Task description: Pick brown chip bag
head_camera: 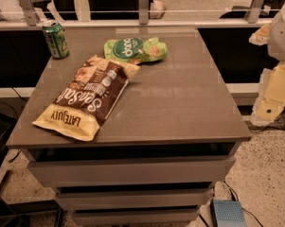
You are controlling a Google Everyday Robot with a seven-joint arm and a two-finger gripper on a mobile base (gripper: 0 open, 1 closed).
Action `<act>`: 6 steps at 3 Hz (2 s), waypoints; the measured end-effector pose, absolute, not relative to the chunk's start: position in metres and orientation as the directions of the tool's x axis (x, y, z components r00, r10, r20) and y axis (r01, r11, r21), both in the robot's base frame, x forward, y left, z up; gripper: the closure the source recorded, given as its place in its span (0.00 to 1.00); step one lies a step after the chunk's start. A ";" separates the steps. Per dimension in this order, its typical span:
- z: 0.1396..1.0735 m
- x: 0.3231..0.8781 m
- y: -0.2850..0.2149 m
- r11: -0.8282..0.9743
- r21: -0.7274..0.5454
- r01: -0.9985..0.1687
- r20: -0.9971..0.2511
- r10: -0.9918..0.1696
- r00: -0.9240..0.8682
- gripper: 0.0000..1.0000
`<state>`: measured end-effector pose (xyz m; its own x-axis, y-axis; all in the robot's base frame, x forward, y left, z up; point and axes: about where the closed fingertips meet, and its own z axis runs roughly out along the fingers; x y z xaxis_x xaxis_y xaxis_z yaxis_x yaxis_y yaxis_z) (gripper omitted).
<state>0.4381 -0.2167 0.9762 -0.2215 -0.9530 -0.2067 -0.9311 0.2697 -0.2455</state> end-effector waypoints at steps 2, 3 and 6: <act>0.979 0.447 -0.202 0.224 -0.259 -0.939 -0.245 -0.956 -0.161 0.00; 0.973 0.460 -0.154 0.095 -0.278 -0.956 -0.310 -0.951 -0.004 0.00; 0.964 0.479 -0.031 -0.236 -0.398 -0.886 -0.414 -0.816 0.403 0.00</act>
Offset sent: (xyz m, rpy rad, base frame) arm 0.0214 0.0350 0.0007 0.0866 -0.0358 0.1425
